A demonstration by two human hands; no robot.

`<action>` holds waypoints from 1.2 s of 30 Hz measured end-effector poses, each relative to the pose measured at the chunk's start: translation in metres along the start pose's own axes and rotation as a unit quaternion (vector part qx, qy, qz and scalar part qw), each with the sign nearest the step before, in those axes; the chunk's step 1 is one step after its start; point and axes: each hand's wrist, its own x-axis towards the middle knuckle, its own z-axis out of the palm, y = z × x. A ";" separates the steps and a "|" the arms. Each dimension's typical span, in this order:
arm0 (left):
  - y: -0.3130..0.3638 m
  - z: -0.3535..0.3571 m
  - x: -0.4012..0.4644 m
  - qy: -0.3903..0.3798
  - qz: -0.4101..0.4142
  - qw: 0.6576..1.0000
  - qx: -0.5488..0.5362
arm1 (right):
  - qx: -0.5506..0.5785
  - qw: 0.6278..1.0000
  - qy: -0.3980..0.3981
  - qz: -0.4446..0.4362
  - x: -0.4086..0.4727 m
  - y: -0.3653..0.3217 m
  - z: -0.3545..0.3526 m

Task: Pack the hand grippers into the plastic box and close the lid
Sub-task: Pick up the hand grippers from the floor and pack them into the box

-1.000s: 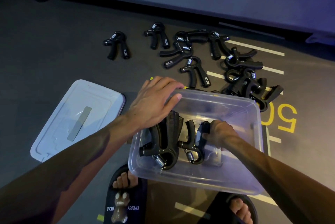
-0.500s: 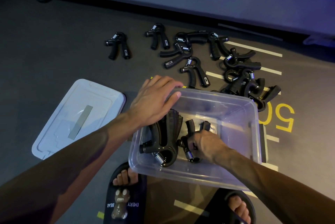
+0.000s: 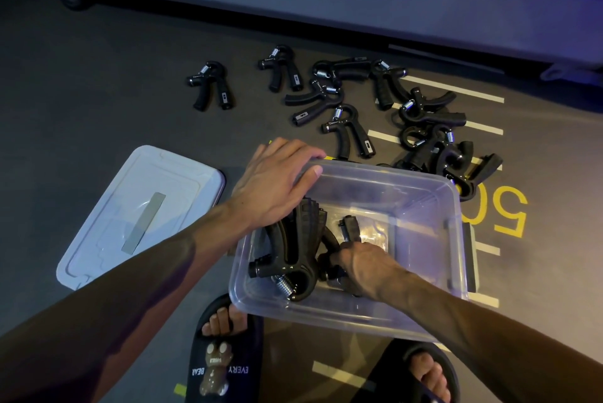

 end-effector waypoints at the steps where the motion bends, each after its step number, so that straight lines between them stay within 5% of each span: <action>1: 0.000 0.000 0.000 0.000 0.001 1.000 0.000 | -0.002 1.000 0.002 0.004 0.001 -0.002 0.002; 6: -0.001 0.001 0.000 -0.001 -0.002 1.000 -0.003 | -0.048 0.998 0.009 0.037 0.002 -0.007 0.001; 19: -0.001 0.001 0.000 -0.009 -0.002 1.000 -0.002 | 0.043 0.999 0.004 0.007 -0.002 0.013 0.001; 25: -0.001 0.001 0.000 -0.008 -0.001 1.000 -0.002 | 0.150 0.970 0.104 0.163 0.003 0.027 -0.014; 28: -0.002 0.002 -0.001 -0.006 0.002 1.000 -0.004 | 0.179 0.956 0.042 0.227 0.004 0.025 -0.010; 36: -0.004 0.004 0.000 -0.008 0.004 1.000 -0.007 | 0.162 0.961 0.003 0.226 -0.003 0.021 -0.019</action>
